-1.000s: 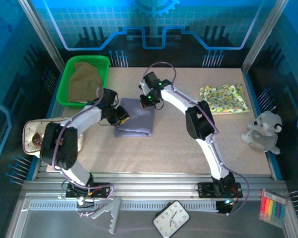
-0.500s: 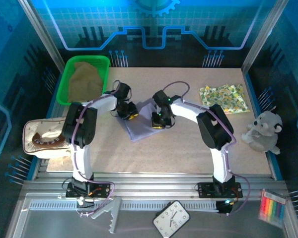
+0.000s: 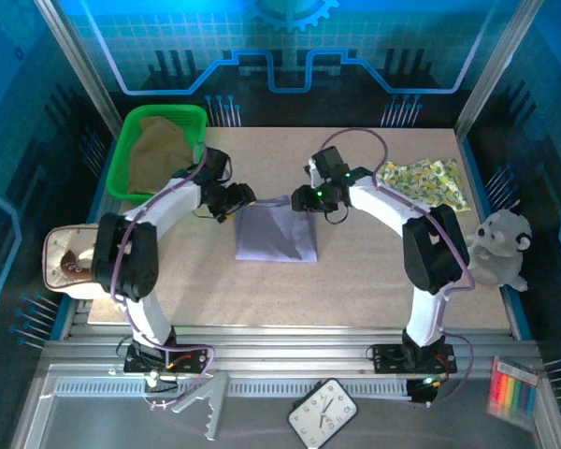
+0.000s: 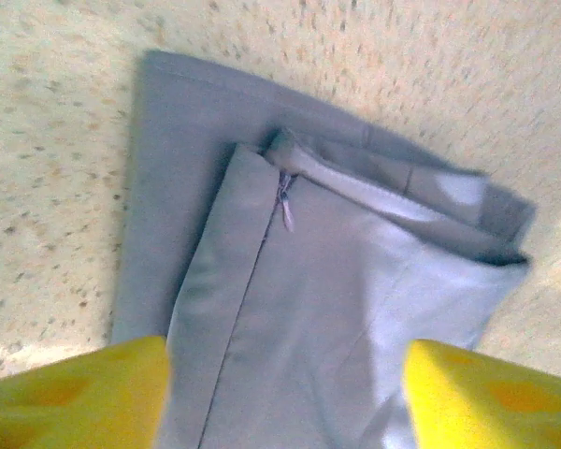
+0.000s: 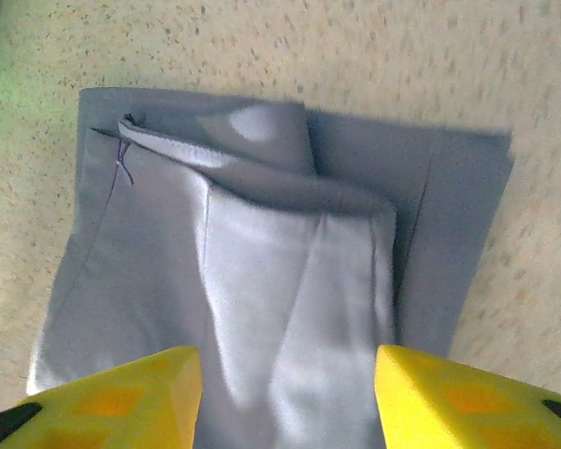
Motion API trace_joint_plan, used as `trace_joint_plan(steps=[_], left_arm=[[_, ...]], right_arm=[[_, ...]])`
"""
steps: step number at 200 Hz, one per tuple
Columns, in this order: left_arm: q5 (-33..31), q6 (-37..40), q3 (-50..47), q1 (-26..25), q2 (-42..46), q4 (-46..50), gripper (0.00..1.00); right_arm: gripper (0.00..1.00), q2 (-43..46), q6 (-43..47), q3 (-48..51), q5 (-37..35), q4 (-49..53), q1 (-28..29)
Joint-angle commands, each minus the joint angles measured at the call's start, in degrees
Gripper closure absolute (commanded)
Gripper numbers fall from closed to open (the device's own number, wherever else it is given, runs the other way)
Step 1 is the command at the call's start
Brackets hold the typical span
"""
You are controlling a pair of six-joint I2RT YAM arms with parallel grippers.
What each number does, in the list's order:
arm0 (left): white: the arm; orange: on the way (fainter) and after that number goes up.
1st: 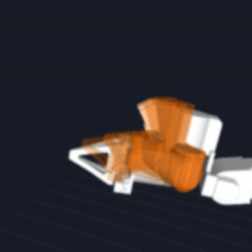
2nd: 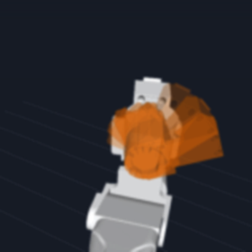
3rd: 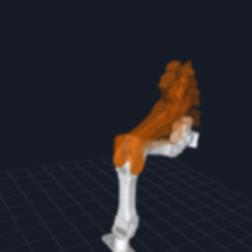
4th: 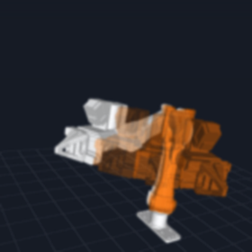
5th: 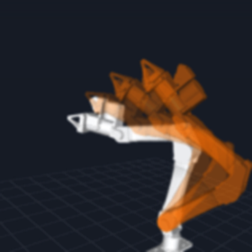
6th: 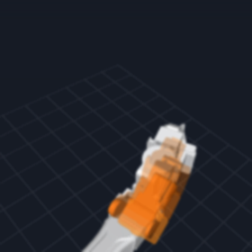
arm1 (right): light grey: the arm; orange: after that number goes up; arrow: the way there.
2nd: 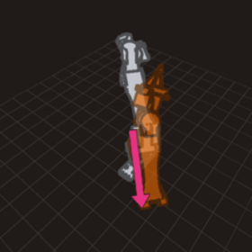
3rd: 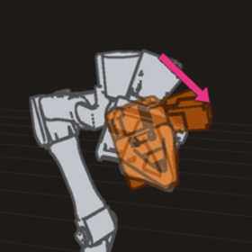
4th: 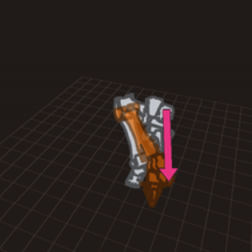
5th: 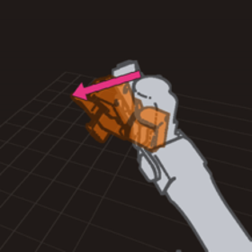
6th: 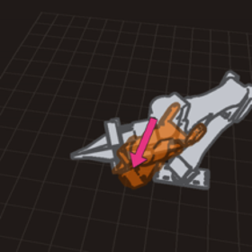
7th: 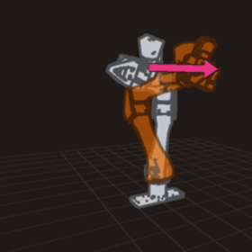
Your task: Fold and stack the skirts
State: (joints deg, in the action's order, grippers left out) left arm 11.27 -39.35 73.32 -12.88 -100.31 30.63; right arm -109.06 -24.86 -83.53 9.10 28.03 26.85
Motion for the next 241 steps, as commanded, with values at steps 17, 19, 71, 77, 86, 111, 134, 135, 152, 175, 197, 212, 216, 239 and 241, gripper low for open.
trace_joint_plan(steps=[17, 19, 71, 77, 86, 111, 134, 135, 152, 175, 197, 212, 216, 239, 241], left_arm=[[-0.2, -1.1, -5.1, 1.0, 5.1, -3.0, 0.06], [-0.2, -1.1, -5.2, 1.1, 5.2, -3.0, 0.05], [0.4, -2.1, -5.7, 1.4, 5.0, -2.8, 0.01], [0.7, -2.1, -5.8, 1.4, 4.9, -2.9, 0.01], [1.0, -2.1, -5.7, 1.4, 4.9, -3.0, 0.01], [0.8, -1.8, -5.6, 1.5, 4.7, -2.6, 0.01], [1.5, -0.7, -5.5, 1.8, 5.5, -2.7, 0.01], [1.5, -0.6, -5.5, 1.9, 5.5, -2.7, 0.01], [2.4, 1.2, -5.1, 2.1, 6.4, -3.0, 0.01], [2.5, 3.9, -4.5, 2.1, 7.6, -3.1, 0.01], [1.1, 5.2, -4.4, 2.1, 7.4, -2.8, 0.01], [0.0, 5.6, -4.0, 2.1, 5.7, -1.4, 0.01], [-0.3, 5.7, -4.0, 2.1, 5.0, -1.0, 0.01], [-4.0, 5.8, -4.2, 2.1, 0.9, 1.2, 0.03], [-4.1, 5.8, -4.2, 2.1, 0.5, 1.3, 0.04]], right_arm=[[0.40, -6.5, 16.4, -5.9, 2.5, 5.1, -0.6], [0.40, -6.7, 16.6, -6.1, 2.6, 5.2, -0.6], [0.40, -10.4, 16.0, -7.2, 3.4, 5.1, -0.5], [0.41, -10.6, 16.1, -7.3, 4.0, 5.0, -0.5], [0.43, -10.7, 16.0, -7.3, 4.5, 4.7, -0.4], [0.74, -8.9, 15.8, -6.8, 4.7, 3.0, -0.2], [0.92, -5.0, 16.8, -6.4, 5.0, 1.6, 0.5], [0.92, -4.8, 16.8, -6.5, 5.2, 1.6, 0.5], [0.96, -2.9, 18.2, -5.9, 10.6, -0.5, 0.7], [0.98, -2.8, 19.0, -5.3, 15.3, -4.5, 0.8], [0.98, -7.4, 18.5, -9.1, 14.0, -3.5, 0.6], [0.98, -11.5, 18.0, -12.3, 11.8, -1.9, 0.4], [0.98, -12.7, 17.7, -13.2, 11.4, -1.7, 0.3], [0.99, -16.3, 16.6, -16.5, 12.2, -0.1, -0.2], [0.99, -16.4, 16.6, -16.6, 12.3, 0.0, -0.2]])
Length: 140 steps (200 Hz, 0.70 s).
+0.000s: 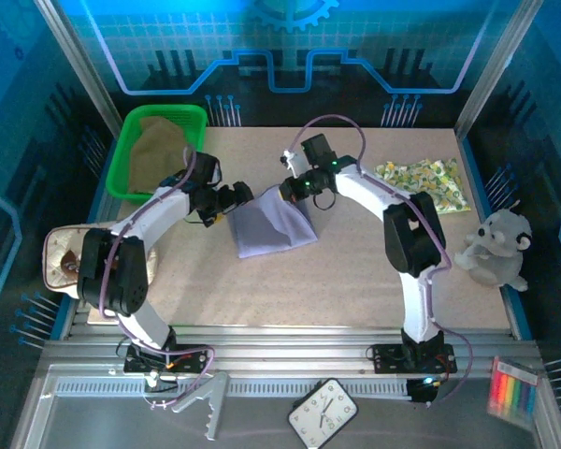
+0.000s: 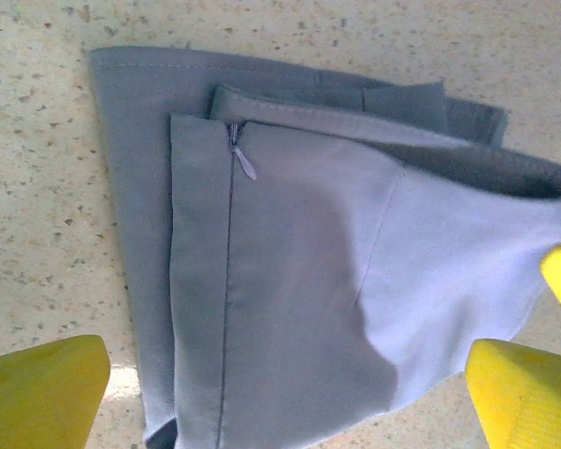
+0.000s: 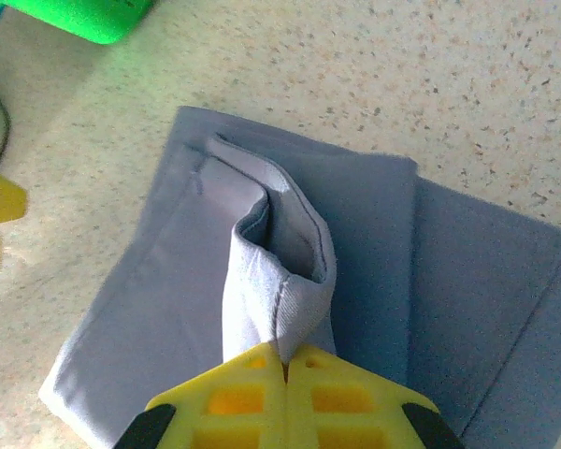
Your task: Fold and stack the skirts
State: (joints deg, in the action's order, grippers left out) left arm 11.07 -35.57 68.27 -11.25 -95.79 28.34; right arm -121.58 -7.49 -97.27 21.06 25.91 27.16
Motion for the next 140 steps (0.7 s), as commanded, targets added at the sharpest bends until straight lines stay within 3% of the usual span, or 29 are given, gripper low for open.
trace_joint_plan(steps=[1, 63, 79, 90, 117, 140], left_arm=[[-4.0, 2.0, 0.8, 0.4, -4.1, 3.6, 0.04], [1.2, 1.7, 1.9, 0.2, -11.9, -0.9, 0.13], [0.2, 1.8, 2.9, 0.2, -13.7, -0.4, 0.19], [-0.2, 1.8, 3.2, 0.2, -14.6, -0.2, 0.30], [-0.4, 1.2, 1.8, 0.3, -14.2, -1.9, 0.68], [0.0, 1.2, 0.9, 0.4, -13.3, -2.9, 0.83]], right_arm=[[0.99, -3.9, -0.8, -2.9, 0.3, 2.1, -0.6], [0.98, -3.1, -0.4, -3.5, 1.1, 2.7, -0.5], [0.98, -2.7, -0.1, -3.8, 2.1, 2.7, -0.4], [0.98, -2.3, 0.2, -3.8, 3.1, 2.4, -0.5], [0.98, -1.9, 0.7, -4.6, 4.4, 1.4, -0.4], [0.98, -4.4, 0.3, -6.8, 3.9, 2.3, -0.7]])
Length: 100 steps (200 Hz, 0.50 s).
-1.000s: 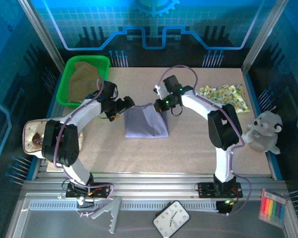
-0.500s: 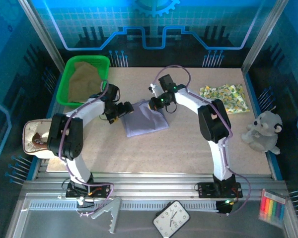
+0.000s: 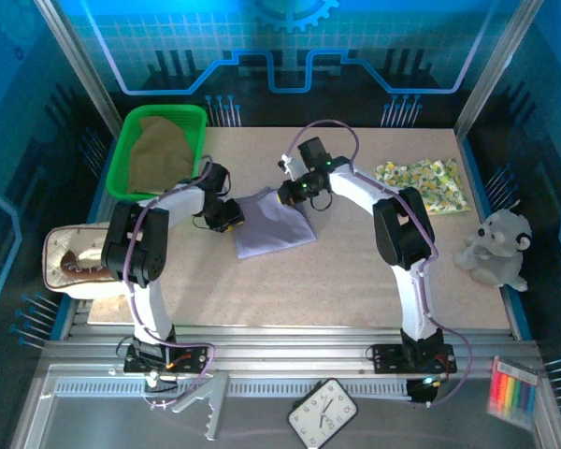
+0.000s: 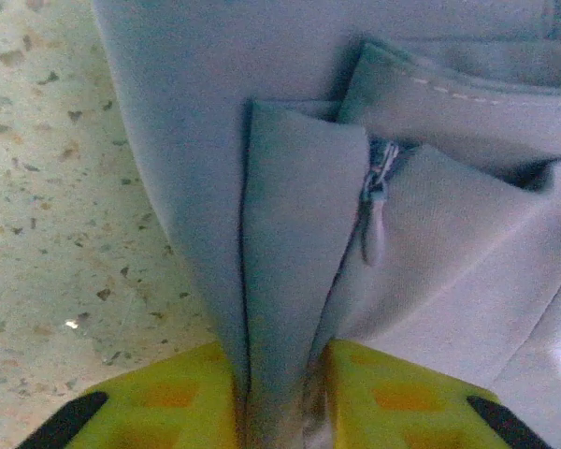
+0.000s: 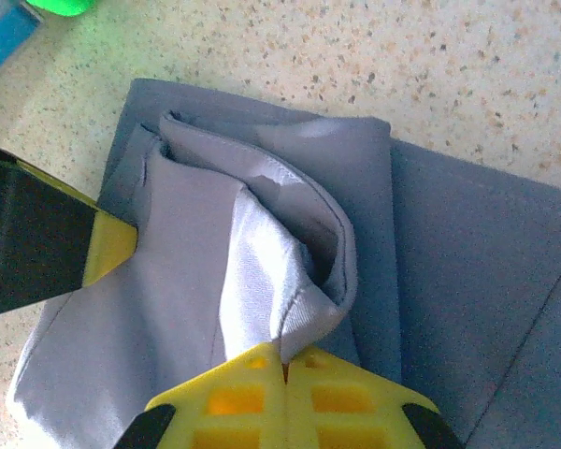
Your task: Fold and stack the skirts
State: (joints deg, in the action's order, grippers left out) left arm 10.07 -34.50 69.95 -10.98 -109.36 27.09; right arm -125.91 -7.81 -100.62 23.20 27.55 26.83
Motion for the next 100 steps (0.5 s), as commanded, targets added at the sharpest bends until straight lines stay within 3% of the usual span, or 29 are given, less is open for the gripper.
trace_joint_plan(steps=[1, 36, 74, 100], left_arm=[[1.0, 0.1, -0.8, 0.2, 0.3, -1.6, 0.84], [1.0, 0.5, -0.9, 0.4, 0.0, -1.3, 1.00], [1.7, -0.1, -2.9, 1.0, 0.9, -3.2, 1.00], [2.9, -1.1, -5.2, 1.5, 0.7, -5.8, 1.00]], right_arm=[[0.98, -0.2, 0.6, -3.5, 1.7, 0.7, -0.3], [0.98, -3.2, 0.1, -6.4, 2.3, 0.7, -0.5], [0.96, -5.4, -2.4, -8.3, -3.5, 0.3, -1.4], [0.93, -12.9, -2.8, -16.7, 0.7, 7.0, -3.0]])
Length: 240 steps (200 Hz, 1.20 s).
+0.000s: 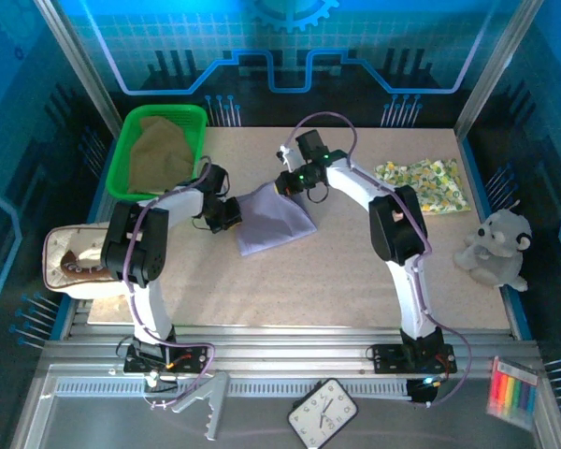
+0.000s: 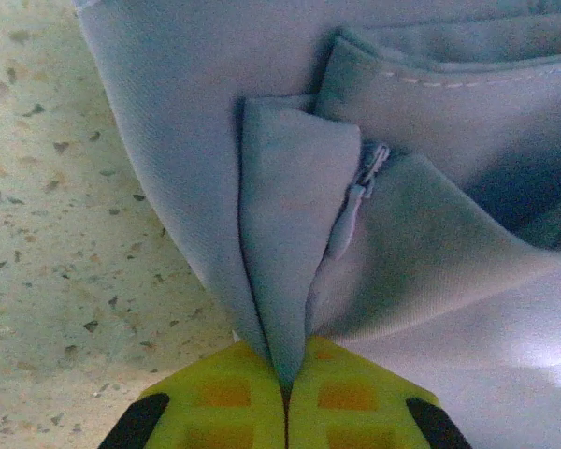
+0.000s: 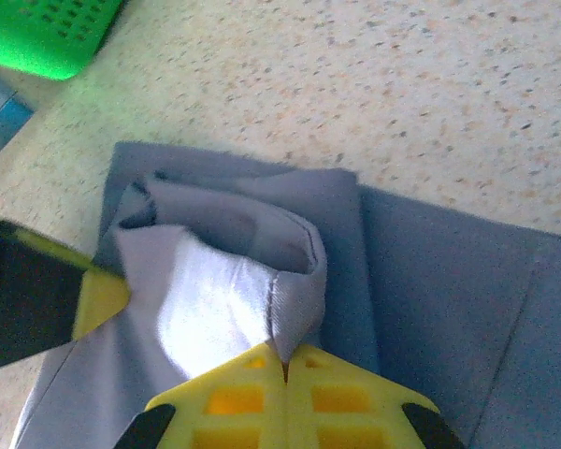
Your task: Fold and stack the skirts
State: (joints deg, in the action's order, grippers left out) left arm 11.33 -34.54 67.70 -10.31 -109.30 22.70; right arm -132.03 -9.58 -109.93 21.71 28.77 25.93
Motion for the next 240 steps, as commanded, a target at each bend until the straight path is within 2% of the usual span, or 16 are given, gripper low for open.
trace_joint_plan(steps=[1, 14, 30, 50, 53, 67, 85, 103, 122, 131, 138, 149, 166, 176, 195, 240], left_arm=[[1.6, -1.1, -3.0, 0.8, 0.7, -1.5, 1.00], [1.8, -1.1, -4.1, 0.9, 0.7, -2.6, 1.00], [1.8, -1.1, -5.2, 0.9, 0.7, -3.5, 1.00], [2.2, -1.1, -6.3, 1.3, 0.8, -4.4, 1.00], [2.2, -1.2, -6.4, 1.4, 0.8, -4.4, 0.97], [2.9, -1.4, -6.7, 1.8, 1.5, -4.1, 0.82], [2.7, -1.7, -6.8, 2.3, 4.1, -2.6, 0.77], [-0.1, -3.2, -7.1, 2.6, 8.6, -0.8, 0.64], [-1.0, -5.3, -7.1, 2.6, 13.6, -0.4, 0.61], [-1.2, -6.5, -6.9, 2.5, 15.3, -0.4, 0.60], [-0.9, -7.4, -6.8, 2.4, 16.6, -0.8, 0.60], [0.9, -9.0, -6.5, 2.1, 17.4, -2.8, 0.60], [6.4, -12.0, -4.7, 1.3, 16.0, -7.2, 0.65], [7.3, -14.0, -3.1, 0.4, 14.2, -8.6, 0.71], [4.5, -18.2, -2.1, -1.4, 11.5, -12.6, 0.73], [1.5, -24.9, 0.4, -1.6, 2.2, -18.4, 0.76]], right_arm=[[0.93, -7.3, -1.0, -7.8, 2.4, 6.2, -2.1], [0.92, -11.9, 0.4, -14.5, 3.0, 12.1, -2.0], [0.92, -16.3, 0.7, -21.4, 0.4, 17.0, -1.9], [0.89, -17.8, 0.2, -23.7, -0.2, 18.2, -2.0], [0.88, -17.7, 0.1, -23.7, -0.2, 18.1, -2.0], [0.82, -15.7, 0.0, -22.7, -0.7, 17.4, -2.0], [0.73, -10.7, -0.1, -19.4, -1.4, 15.5, -2.0], [0.59, -5.4, -1.2, -14.9, -3.1, 14.2, -2.0], [0.56, 1.1, -4.5, -7.5, -5.5, 11.2, -1.8], [0.60, 4.1, -7.4, -3.2, -6.8, 9.1, -1.5], [0.73, 6.1, -9.4, 0.1, -6.3, 7.3, -1.4], [0.85, 9.1, -13.1, 4.9, -6.4, 4.7, -1.1], [0.95, 11.7, -17.7, 10.9, -4.0, 0.8, -0.5], [1.00, 12.1, -19.7, 12.9, -2.5, -0.7, -0.1], [1.00, 10.9, -21.3, 13.2, -3.7, 0.5, 1.1], [1.00, 7.0, -23.5, 11.4, -4.3, 1.5, 1.8]])
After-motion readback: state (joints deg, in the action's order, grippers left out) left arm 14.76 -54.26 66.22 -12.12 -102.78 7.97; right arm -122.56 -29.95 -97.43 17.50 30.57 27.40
